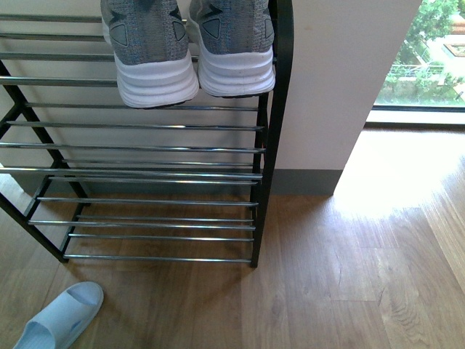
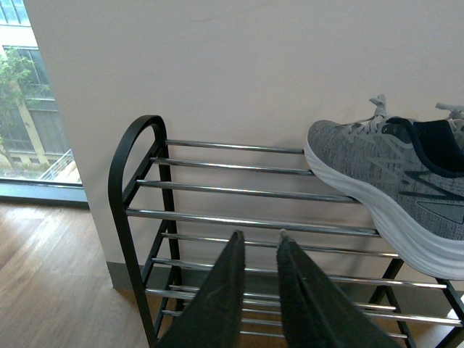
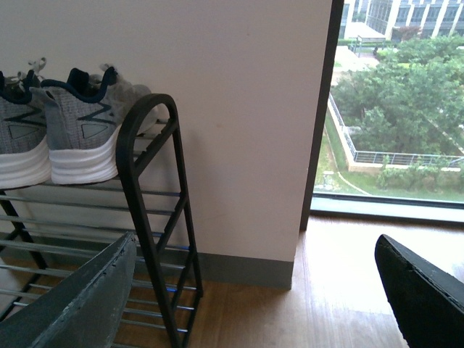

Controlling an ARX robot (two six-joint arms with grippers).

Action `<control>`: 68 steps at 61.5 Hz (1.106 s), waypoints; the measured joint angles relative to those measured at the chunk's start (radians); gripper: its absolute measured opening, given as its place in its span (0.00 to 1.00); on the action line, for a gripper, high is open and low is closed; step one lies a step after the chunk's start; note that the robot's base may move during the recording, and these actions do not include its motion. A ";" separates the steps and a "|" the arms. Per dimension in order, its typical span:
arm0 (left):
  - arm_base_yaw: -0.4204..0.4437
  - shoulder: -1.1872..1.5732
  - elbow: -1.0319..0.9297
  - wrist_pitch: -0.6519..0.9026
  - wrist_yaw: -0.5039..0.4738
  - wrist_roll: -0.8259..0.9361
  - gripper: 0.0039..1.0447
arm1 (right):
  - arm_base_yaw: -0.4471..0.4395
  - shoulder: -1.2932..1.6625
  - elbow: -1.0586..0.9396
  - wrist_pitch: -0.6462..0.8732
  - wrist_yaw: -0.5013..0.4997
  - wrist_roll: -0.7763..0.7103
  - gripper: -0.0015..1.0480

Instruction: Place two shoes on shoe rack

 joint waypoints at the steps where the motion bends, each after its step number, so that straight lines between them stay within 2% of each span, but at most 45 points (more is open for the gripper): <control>1: -0.008 -0.005 -0.003 -0.003 -0.012 0.000 0.04 | 0.000 0.000 0.000 0.000 0.000 0.000 0.91; 2: -0.026 -0.014 -0.008 -0.008 -0.048 0.002 0.01 | 0.000 0.000 0.000 0.000 0.000 0.000 0.91; 5: -0.071 -0.041 -0.024 -0.018 -0.088 0.002 0.01 | 0.000 0.000 0.000 0.000 0.000 0.000 0.91; 10: -0.095 -0.077 -0.043 -0.033 -0.087 0.005 0.01 | 0.000 0.000 0.000 0.000 0.000 0.000 0.91; 68: -0.097 -0.373 -0.127 -0.228 -0.093 0.005 0.01 | 0.000 0.000 0.000 0.000 0.000 0.000 0.91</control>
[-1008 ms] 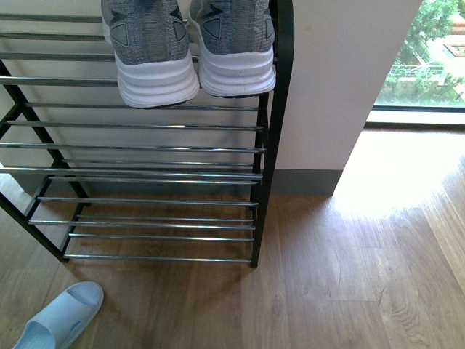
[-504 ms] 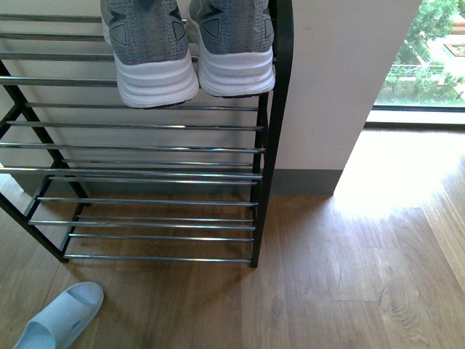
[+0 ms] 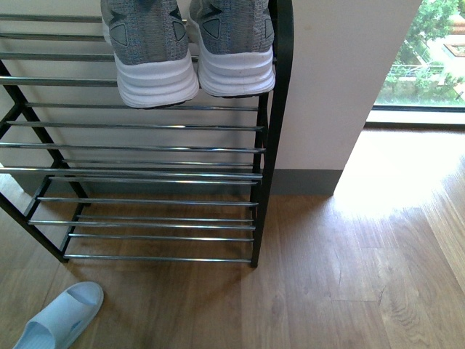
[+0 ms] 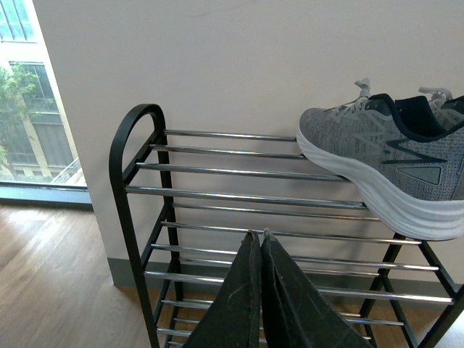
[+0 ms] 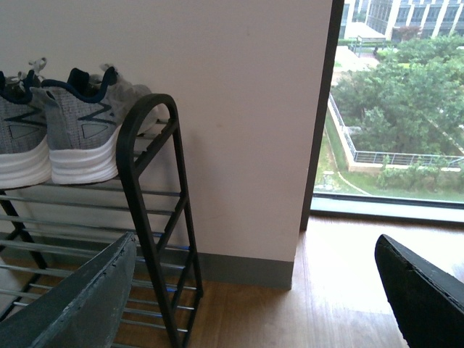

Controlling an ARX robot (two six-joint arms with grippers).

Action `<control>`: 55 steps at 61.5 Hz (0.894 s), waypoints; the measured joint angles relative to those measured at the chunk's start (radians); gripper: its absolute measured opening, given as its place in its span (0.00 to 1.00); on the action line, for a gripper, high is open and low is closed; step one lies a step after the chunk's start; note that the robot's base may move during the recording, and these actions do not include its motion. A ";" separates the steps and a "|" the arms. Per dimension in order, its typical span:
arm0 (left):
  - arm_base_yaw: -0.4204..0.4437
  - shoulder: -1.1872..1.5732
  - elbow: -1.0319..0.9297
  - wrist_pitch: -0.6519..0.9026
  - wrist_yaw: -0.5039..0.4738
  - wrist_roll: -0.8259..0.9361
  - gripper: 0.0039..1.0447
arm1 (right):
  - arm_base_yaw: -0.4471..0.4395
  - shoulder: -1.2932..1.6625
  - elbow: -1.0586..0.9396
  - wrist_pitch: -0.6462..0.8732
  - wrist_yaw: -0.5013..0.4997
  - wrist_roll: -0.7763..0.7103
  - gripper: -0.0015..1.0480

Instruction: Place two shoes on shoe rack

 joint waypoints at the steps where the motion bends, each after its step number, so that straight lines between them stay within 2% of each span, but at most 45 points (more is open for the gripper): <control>1: 0.000 -0.005 0.000 -0.005 0.000 0.000 0.01 | 0.000 0.000 0.000 0.000 0.000 0.000 0.91; 9: 0.000 -0.144 0.000 -0.173 0.000 0.000 0.01 | 0.000 0.000 0.000 0.000 0.000 0.000 0.91; 33: 0.000 -0.169 0.000 -0.186 0.000 0.000 0.02 | 0.000 0.000 0.000 0.000 0.000 0.000 0.91; 55: 0.000 -0.169 0.000 -0.186 0.001 0.001 0.63 | 0.000 0.000 0.000 0.000 0.003 0.000 0.91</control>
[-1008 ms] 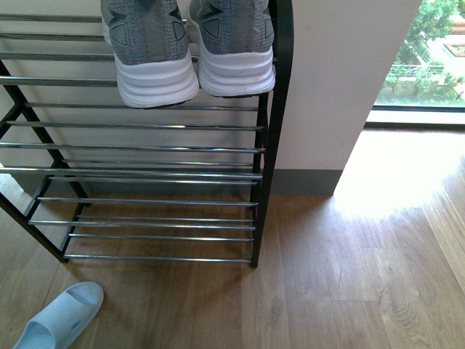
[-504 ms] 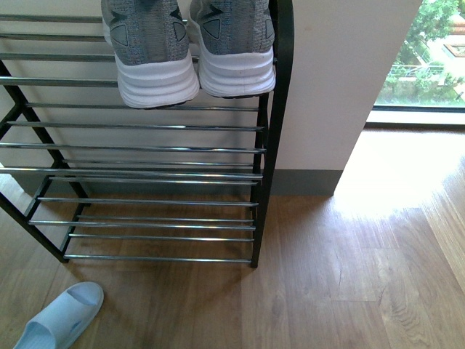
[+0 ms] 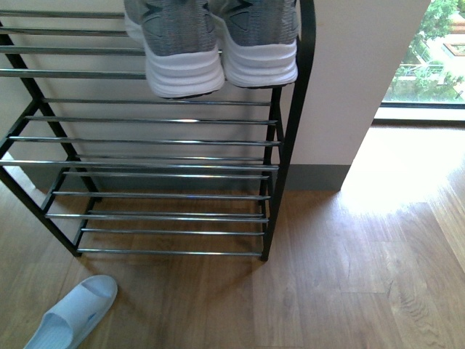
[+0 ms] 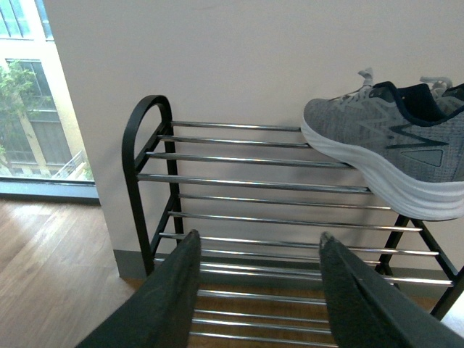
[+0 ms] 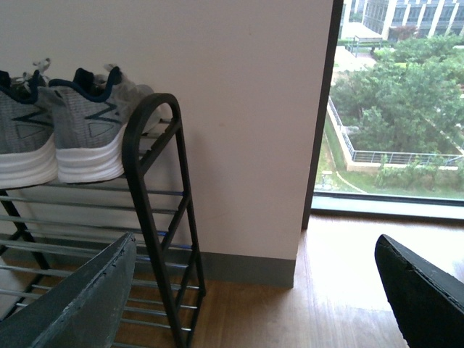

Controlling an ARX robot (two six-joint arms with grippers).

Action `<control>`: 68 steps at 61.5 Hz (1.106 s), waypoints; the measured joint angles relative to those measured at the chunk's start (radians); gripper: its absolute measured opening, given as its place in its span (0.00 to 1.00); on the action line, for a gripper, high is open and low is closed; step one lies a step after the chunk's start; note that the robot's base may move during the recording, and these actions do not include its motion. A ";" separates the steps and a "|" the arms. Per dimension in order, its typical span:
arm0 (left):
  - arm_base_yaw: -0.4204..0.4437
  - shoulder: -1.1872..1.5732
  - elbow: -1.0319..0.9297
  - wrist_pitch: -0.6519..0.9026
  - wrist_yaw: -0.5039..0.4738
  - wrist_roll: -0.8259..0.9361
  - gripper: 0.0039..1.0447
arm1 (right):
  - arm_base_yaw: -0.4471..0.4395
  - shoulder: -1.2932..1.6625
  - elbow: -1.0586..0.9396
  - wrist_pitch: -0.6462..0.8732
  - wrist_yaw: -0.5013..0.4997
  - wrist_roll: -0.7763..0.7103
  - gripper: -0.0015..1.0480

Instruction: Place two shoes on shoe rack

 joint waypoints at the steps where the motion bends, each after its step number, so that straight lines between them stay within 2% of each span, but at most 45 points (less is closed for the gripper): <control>1: 0.000 0.000 0.000 0.000 0.000 0.000 0.68 | 0.000 -0.001 0.000 0.000 0.000 0.000 0.91; 5: 0.000 0.000 0.000 0.000 0.000 0.000 0.85 | 0.000 0.000 0.000 0.000 0.000 0.000 0.91; 8: 0.000 0.000 0.000 0.000 -0.001 0.000 0.93 | 0.000 0.000 0.000 0.000 0.000 0.000 0.91; 68: 0.000 0.000 0.000 0.000 -0.003 0.002 0.91 | 0.000 -0.002 0.000 -0.002 -0.006 0.000 0.91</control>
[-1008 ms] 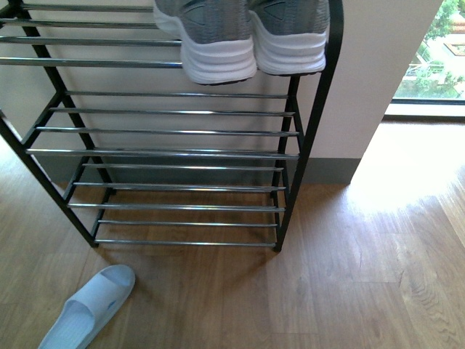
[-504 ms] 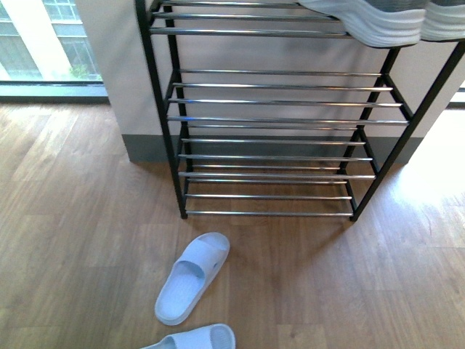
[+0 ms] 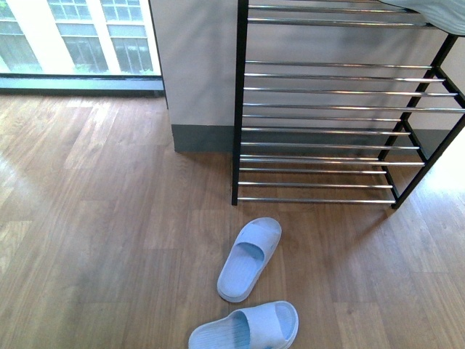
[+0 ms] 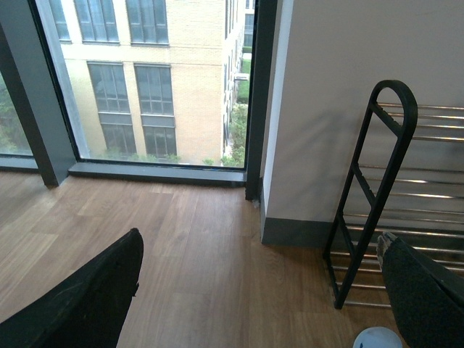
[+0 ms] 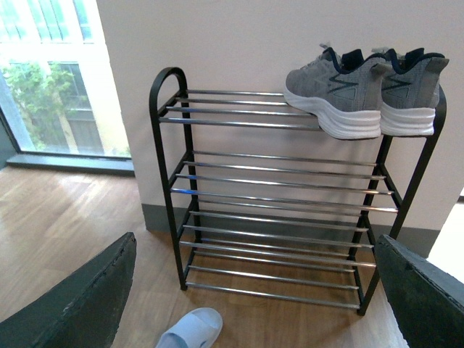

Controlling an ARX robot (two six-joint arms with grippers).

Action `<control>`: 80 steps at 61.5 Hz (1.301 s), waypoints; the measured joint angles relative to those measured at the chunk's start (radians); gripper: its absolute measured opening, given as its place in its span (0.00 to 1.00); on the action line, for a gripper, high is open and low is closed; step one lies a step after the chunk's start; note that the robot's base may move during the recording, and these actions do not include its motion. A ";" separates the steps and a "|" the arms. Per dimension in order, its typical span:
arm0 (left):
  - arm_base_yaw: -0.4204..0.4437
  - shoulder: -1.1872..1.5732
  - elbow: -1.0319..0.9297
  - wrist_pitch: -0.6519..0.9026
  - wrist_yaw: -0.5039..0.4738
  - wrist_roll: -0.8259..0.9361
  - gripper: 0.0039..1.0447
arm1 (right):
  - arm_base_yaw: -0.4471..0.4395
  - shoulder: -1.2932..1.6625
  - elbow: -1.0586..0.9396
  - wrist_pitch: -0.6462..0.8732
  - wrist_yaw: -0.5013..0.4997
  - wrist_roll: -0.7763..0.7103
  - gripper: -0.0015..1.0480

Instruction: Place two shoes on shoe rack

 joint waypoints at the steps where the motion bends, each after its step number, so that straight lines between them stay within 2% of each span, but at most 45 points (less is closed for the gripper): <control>1: 0.000 0.000 0.000 0.000 0.000 0.000 0.91 | 0.000 0.000 0.000 0.000 0.000 0.000 0.91; 80: 0.000 0.000 0.000 0.000 0.002 0.000 0.91 | 0.000 0.000 0.000 0.000 0.001 0.000 0.91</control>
